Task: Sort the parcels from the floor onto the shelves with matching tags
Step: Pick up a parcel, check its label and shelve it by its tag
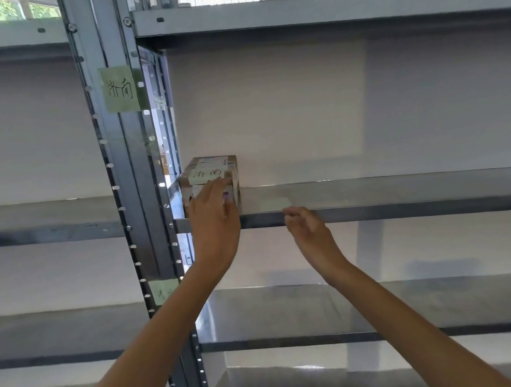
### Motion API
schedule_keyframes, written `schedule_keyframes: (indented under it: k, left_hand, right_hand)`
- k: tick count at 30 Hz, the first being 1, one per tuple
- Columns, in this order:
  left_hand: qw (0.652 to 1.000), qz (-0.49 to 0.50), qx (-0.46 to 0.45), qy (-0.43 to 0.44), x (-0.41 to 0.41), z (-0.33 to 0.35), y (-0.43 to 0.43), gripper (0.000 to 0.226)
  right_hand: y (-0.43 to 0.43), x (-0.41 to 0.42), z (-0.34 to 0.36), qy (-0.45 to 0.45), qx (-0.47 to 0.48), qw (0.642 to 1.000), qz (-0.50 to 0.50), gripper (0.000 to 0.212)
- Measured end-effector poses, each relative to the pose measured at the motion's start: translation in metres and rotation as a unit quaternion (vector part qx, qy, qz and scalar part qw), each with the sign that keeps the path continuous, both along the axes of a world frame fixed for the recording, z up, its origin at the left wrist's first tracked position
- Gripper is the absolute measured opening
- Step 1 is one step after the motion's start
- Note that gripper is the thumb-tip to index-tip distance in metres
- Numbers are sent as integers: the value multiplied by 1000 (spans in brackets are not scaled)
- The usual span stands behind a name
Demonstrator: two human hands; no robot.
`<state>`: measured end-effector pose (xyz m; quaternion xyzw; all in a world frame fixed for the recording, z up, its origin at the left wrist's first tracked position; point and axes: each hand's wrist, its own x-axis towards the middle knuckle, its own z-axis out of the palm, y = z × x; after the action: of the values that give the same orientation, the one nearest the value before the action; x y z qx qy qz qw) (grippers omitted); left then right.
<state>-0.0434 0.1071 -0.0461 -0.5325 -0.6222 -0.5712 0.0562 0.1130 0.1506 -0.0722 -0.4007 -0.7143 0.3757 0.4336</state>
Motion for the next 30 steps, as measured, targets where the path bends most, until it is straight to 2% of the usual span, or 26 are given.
schedule_keyframes:
  k: [5,13,26,30]
  left_hand:
    - [998,37,12,49,18,-6,-10,39]
    - [997,42,28,60,64,-19,-12,39]
    - [990,96,-48,95,127,-66,-43,40]
    - [990,85,-56,102,150,-68,-44,40]
  right_hand:
    - [-9,27,-1,-3,6,1000,5,38]
    - [-9,76,-3,-19,13,1000,10,39]
    - [-27,127,-27,-32,16,998,53,44]
    - [-31,152,-26,-29,10,998,47,45]
